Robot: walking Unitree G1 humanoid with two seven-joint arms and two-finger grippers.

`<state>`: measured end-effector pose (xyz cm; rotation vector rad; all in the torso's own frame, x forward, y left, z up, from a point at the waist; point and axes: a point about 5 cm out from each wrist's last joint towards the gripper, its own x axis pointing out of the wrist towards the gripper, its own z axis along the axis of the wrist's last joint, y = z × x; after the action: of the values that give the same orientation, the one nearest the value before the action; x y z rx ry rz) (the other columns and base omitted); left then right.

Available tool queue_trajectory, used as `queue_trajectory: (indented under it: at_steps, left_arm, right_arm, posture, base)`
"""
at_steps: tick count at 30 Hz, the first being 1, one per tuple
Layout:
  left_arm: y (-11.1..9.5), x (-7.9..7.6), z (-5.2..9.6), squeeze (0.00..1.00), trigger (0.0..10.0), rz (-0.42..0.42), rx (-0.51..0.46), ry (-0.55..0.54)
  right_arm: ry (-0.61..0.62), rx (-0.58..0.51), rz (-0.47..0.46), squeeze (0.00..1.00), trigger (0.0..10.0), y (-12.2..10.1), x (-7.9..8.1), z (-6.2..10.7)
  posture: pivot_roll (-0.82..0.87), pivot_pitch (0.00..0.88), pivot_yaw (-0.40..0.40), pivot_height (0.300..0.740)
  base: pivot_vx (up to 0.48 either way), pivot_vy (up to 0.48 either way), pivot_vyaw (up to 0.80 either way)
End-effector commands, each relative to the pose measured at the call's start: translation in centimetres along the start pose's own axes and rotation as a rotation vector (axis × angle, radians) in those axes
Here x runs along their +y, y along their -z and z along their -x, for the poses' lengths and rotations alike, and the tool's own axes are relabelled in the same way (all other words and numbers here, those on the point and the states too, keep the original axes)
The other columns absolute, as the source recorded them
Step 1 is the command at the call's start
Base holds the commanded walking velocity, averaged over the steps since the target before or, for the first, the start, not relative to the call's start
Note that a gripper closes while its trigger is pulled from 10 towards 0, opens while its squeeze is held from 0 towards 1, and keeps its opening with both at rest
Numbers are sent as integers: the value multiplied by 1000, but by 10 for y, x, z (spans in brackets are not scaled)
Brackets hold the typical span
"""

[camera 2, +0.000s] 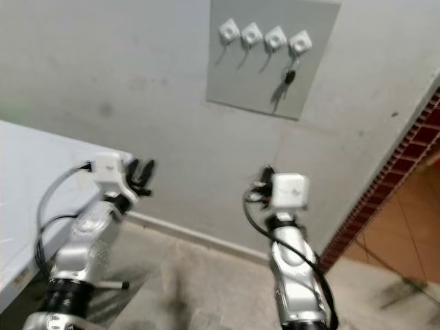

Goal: Hang keys on a hook

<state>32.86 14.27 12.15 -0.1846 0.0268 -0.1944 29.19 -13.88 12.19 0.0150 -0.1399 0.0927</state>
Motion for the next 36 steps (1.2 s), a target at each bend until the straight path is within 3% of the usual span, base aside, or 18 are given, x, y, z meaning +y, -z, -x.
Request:
queue_trajectory:
  at_steps: [1, 30, 36]
  left_arm:
    - [-1, -12, -3, 0, 10000, -4, -2, 33]
    - [0, -12, -3, 0, 10000, 1, 1, 22]
    - [-4, -18, -2, 0, 10000, -29, -27, 49]
  right_arm:
    - [30, -15, 16, 0, 10000, -4, -11, 1]
    - [16, -17, 18, 0, 10000, -5, -9, -1]
    - [13, -17, 19, 0, 10000, -5, -9, -2]
  posture:
    - [56, 0, -26, 740]
    - [60, 0, -36, 740]
    - [62, 0, -37, 740]
  base:
    - [454, 0, 0]
    - [454, 0, 0]
    - [270, 0, 0]
